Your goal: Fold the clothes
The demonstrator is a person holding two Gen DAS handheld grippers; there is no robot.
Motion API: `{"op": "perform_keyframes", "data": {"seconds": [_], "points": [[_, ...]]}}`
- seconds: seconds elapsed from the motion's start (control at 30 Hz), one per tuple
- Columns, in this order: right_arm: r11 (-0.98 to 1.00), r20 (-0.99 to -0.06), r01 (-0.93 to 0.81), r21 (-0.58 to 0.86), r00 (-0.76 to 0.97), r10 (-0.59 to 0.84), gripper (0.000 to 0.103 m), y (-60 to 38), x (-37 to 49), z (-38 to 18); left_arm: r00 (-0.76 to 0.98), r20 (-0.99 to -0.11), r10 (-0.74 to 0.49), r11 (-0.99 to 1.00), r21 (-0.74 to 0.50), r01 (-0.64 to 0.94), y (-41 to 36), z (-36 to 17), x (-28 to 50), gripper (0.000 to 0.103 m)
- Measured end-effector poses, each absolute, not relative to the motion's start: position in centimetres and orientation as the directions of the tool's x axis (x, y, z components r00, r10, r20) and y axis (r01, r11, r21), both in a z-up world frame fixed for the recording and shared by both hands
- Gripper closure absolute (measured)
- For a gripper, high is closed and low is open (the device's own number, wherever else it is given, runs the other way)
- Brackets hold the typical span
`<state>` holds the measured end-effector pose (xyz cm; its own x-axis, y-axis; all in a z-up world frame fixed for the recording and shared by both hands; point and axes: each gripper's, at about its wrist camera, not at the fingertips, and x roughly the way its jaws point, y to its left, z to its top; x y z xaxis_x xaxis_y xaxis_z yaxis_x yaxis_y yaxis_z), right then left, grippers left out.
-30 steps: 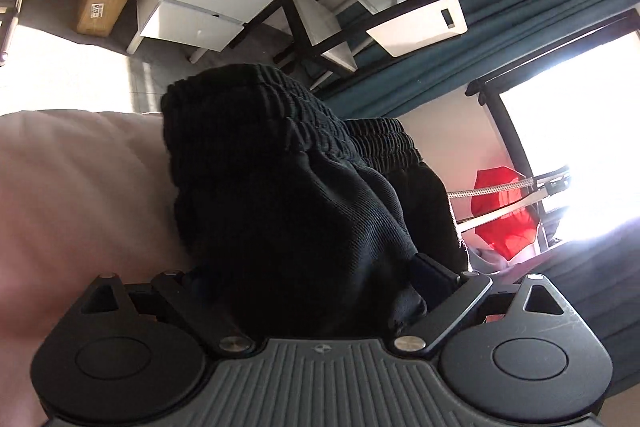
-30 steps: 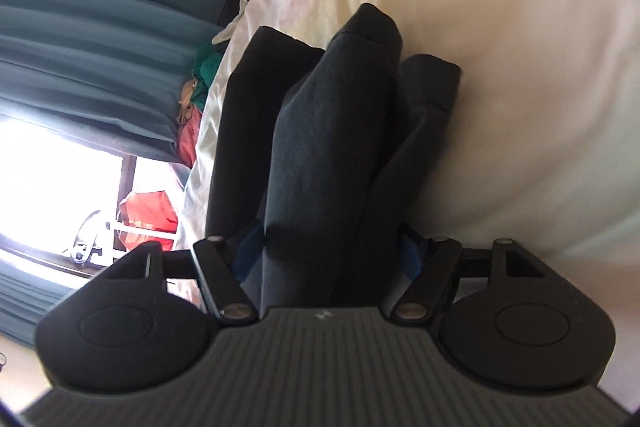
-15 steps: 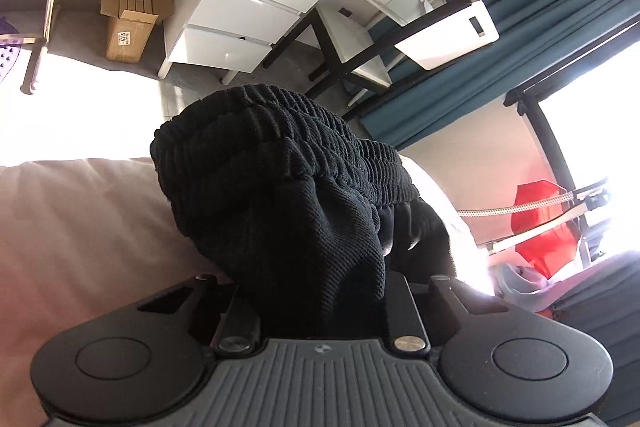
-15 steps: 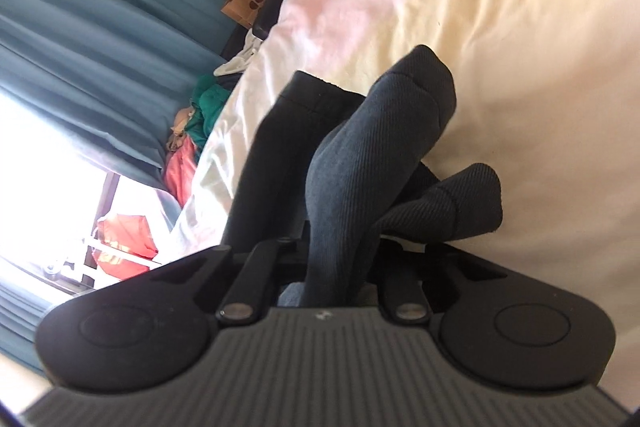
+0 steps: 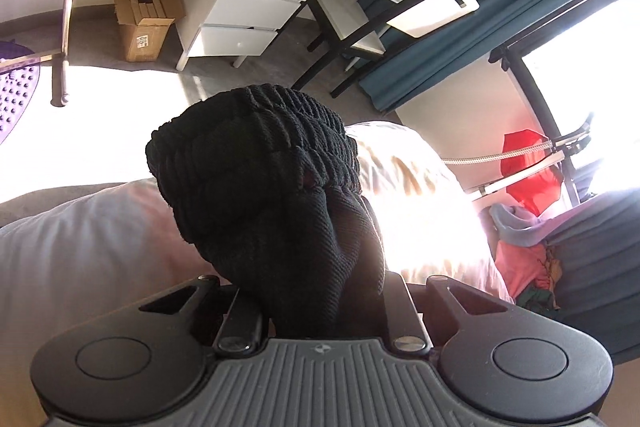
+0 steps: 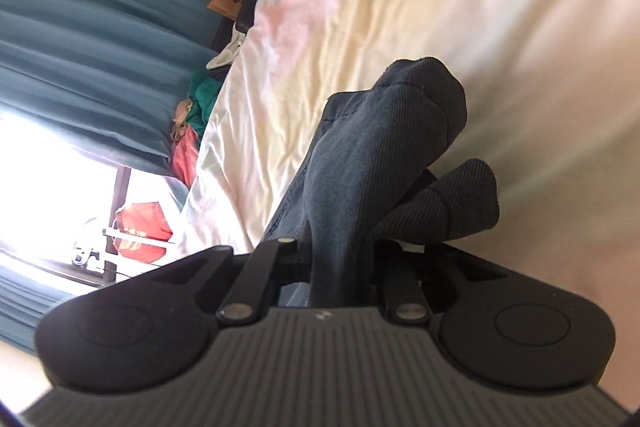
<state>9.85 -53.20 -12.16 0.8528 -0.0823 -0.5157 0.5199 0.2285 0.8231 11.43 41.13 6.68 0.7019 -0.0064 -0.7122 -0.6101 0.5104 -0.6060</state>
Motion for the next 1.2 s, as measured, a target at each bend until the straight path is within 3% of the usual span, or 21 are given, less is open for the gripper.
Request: {"op": "perform_keyframes", "data": {"seconds": [0.17,0.33,0.7,0.97,1.2], "points": [[0.213,-0.494,0.491,0.845,0.869,-0.044,0.089,-52.5,4.6,-12.6,0.665,-0.746,-0.051,0.436,-0.615,-0.657,44.2,3.0,4.5,0.085],[0.201,-0.539,0.528,0.825,0.842,0.0,0.088,-52.8,3.3,-14.9,0.645,-0.762,-0.061,0.432,-0.602,-0.671,45.2,-0.9,2.4,0.083],[0.146,-0.527,0.516,0.844,0.849,0.047,0.087,-53.2,2.4,-17.1,0.668,-0.734,-0.125,0.514,-0.624,-0.589,44.5,-2.6,1.0,0.066],[0.134,-0.531,0.522,0.842,0.846,0.044,0.087,-53.2,2.3,-16.7,0.659,-0.748,-0.07,0.655,-0.533,-0.535,43.4,2.1,-3.0,0.022],[0.18,-0.545,0.532,0.827,0.838,0.025,0.087,-53.0,2.7,-15.8,0.766,-0.64,0.059,0.842,-0.381,-0.382,37.3,9.7,-3.5,0.007]]}}
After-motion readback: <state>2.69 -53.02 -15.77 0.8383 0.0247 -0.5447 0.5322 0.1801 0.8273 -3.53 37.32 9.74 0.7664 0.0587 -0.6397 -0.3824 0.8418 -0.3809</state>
